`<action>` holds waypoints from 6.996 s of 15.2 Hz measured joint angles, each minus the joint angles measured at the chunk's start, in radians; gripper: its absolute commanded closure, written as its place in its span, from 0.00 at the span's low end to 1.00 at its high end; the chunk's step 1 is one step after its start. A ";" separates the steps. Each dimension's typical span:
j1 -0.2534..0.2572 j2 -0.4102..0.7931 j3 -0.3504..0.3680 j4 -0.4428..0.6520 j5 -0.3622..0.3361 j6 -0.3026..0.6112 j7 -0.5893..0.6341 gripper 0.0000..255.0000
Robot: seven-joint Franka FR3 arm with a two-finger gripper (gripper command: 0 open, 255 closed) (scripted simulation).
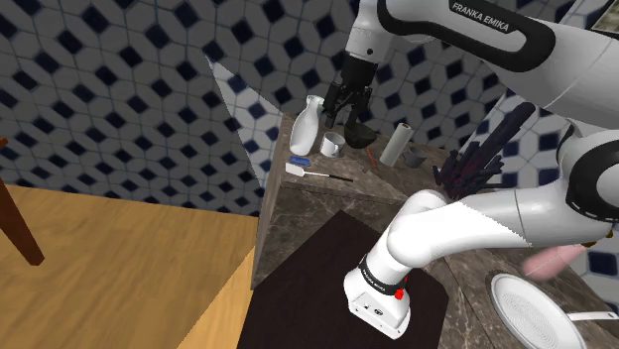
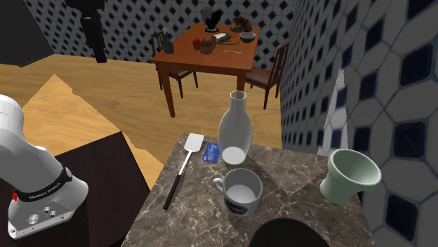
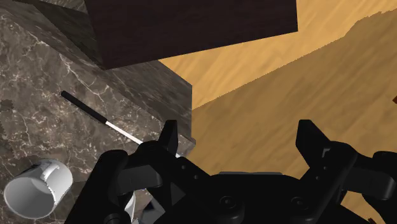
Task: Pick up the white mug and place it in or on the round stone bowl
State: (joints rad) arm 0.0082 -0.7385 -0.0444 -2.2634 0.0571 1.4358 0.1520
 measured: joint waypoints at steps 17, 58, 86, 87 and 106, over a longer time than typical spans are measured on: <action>-0.079 0.184 -0.279 -0.089 -0.168 0.339 -0.317 0.00; -0.264 1.165 -0.539 0.451 0.424 0.765 -1.107 1.00; -0.248 1.082 -0.603 0.523 0.285 0.593 -1.033 1.00; -0.247 1.074 -0.606 0.527 0.279 0.583 -1.030 1.00; -0.359 1.152 -0.625 0.828 0.307 0.340 -1.074 1.00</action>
State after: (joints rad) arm -0.3510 0.4136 -0.6698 -1.4352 0.3637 1.7756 -0.9220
